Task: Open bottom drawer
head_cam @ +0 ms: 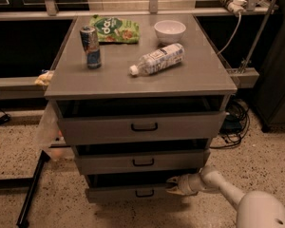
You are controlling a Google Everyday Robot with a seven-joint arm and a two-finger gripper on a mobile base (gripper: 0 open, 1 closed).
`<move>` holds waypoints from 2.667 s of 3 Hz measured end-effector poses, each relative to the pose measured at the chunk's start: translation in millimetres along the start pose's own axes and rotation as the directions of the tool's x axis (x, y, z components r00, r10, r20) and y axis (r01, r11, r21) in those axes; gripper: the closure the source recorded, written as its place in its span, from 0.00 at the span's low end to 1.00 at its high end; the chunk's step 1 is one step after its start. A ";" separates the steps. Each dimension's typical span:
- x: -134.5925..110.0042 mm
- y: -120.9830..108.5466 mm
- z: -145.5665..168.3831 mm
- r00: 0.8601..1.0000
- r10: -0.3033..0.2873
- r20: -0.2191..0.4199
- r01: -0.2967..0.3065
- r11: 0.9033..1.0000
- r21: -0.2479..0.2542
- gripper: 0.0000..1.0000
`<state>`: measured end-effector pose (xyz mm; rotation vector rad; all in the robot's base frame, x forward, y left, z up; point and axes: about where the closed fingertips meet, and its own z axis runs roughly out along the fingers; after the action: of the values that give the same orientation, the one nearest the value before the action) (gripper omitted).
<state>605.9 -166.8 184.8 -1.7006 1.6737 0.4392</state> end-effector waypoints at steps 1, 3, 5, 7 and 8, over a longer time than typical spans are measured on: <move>0.3 16.7 -9.9 0.999 0.051 -0.018 -0.052 0.997 -0.057 0.00; 7.9 57.8 -30.3 0.977 0.180 -0.114 -0.197 0.966 -0.167 0.00; 10.9 78.8 -43.9 0.957 0.244 -0.159 -0.275 0.936 -0.221 0.00; 12.4 98.4 -60.3 0.937 0.301 -0.177 -0.340 0.902 -0.267 0.00; 6.9 122.6 -73.6 0.923 0.337 -0.184 -0.382 0.855 -0.350 0.00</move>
Offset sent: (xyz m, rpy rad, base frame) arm -0.0649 -0.0273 0.0076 -0.0822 0.2871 -0.0495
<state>471.1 -212.0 201.9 -1.6981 2.1135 0.9108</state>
